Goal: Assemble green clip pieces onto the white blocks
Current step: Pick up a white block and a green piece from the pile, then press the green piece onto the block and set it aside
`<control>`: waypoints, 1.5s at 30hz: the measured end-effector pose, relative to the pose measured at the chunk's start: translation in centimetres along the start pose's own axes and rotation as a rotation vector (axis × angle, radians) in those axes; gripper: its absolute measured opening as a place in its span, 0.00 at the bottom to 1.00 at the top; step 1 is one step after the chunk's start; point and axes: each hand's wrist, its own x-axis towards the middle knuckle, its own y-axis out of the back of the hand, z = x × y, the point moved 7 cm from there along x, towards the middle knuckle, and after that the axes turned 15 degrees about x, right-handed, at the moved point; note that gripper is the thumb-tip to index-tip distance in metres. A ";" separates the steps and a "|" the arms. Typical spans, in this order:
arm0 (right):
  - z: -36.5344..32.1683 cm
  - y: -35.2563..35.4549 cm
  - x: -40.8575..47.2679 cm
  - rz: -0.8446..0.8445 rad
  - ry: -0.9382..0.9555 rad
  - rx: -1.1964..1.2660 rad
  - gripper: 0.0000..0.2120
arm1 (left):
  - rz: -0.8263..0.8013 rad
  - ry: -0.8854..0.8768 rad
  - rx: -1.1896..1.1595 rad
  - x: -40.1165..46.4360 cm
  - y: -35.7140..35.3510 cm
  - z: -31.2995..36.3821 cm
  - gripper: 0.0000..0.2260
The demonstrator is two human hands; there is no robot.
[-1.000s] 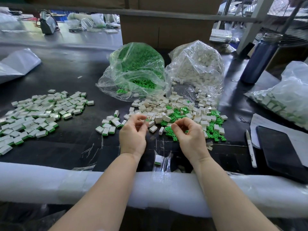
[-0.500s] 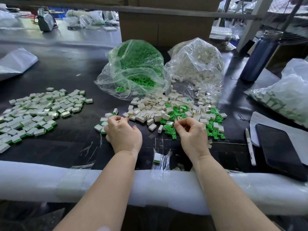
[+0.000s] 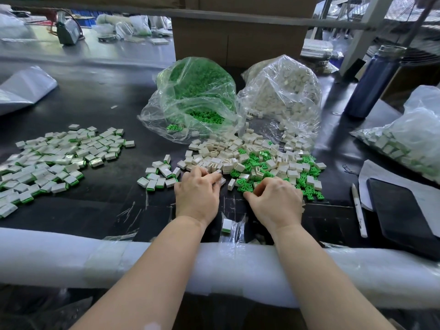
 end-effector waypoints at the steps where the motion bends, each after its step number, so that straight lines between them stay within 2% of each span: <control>1: -0.1 0.0 0.0 -0.007 0.009 0.003 0.12 | 0.000 0.001 -0.005 0.0 0.0 0.0 0.12; 7: -0.6 -0.1 -0.2 -0.031 0.053 0.093 0.06 | 0.016 0.021 -0.075 0.0 0.2 -0.3 0.05; 11: -0.9 0.1 -0.2 -0.024 0.099 0.206 0.03 | 0.029 -0.010 -0.100 -0.1 0.4 0.0 0.08; 14: -1.2 0.4 -0.2 0.001 0.140 0.277 0.08 | 0.013 -0.029 -0.075 -0.1 0.2 0.1 0.09; 18: -1.6 0.4 -0.2 0.008 0.189 0.323 0.07 | -0.016 -0.045 -0.043 0.0 -0.2 0.0 0.11; 24: -1.4 0.6 -0.2 0.030 0.170 0.397 0.05 | -0.016 -0.032 -0.087 -0.1 0.0 0.1 0.07; 29: -1.0 0.4 -0.2 0.009 0.130 0.479 0.04 | -0.056 -0.084 -0.022 -0.1 -0.4 0.4 0.09; 31: -1.0 0.5 -0.1 0.018 0.121 0.534 0.05 | -0.043 -0.099 -0.093 -0.1 -0.2 0.5 0.07; 34: -0.7 0.9 0.1 0.031 0.089 0.700 0.06 | -0.045 -0.128 -0.404 -0.3 0.4 0.7 0.02; 37: -0.7 0.9 0.1 -0.006 0.060 0.859 0.10 | -0.134 -0.148 -0.647 -0.5 0.4 1.2 0.05; 45: -1.0 0.3 0.0 -0.102 0.030 0.996 0.07 | -0.216 -0.164 -0.732 -0.6 0.0 1.6 0.05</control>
